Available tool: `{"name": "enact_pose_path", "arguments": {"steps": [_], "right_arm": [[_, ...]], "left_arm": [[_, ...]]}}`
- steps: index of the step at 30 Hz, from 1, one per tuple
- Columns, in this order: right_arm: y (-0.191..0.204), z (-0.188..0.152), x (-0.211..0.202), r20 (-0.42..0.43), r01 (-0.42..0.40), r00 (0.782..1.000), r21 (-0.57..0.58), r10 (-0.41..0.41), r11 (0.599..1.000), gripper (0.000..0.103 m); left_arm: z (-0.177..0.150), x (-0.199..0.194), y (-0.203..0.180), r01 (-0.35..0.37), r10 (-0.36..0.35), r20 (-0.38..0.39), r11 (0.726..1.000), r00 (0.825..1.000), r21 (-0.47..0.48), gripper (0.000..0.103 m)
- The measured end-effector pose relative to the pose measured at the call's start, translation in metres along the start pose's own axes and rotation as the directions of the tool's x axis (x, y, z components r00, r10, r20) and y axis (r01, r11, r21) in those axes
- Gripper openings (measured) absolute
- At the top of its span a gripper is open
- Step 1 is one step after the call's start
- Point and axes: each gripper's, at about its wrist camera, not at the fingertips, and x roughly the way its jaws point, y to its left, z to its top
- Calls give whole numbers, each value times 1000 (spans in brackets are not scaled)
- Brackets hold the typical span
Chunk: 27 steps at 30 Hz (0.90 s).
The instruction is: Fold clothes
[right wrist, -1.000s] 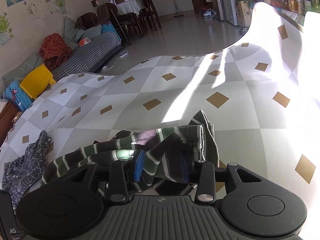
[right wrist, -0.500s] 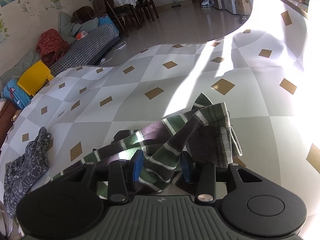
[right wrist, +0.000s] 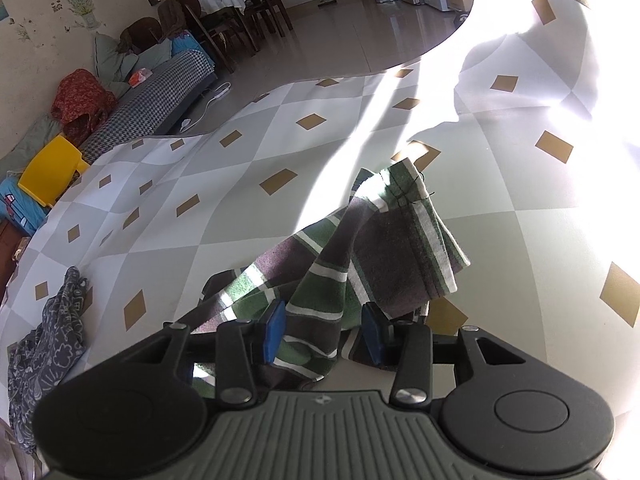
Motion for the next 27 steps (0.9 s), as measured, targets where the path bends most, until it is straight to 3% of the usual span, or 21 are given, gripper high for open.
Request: {"name": "enact_pose_path", "arguments": {"steps": [10, 14, 16, 22, 27], "right_arm": [[-4, 0, 10, 16, 10, 1000, 0, -10, 1000, 41], [-2, 1, 10, 24, 9, 1000, -8, -9, 1000, 11], [1, 3, 8, 35, 1, 999, -24, 0, 1000, 3], [16, 12, -12, 99, -73, 992, -77, 80, 994, 2], [29, 17, -21, 103, -119, 986, -122, 132, 985, 2]], "left_arm": [[17, -21, 18, -77, 79, 32, 994, 996, -79, 102], [21, -29, 28, -88, 91, 17, 988, 996, -126, 102], [23, -35, 32, -101, 104, 13, 986, 994, -134, 102], [40, -43, 39, -134, 135, 6, 987, 991, -86, 103], [58, -41, 44, -159, 159, 6, 987, 987, -34, 103]]}}
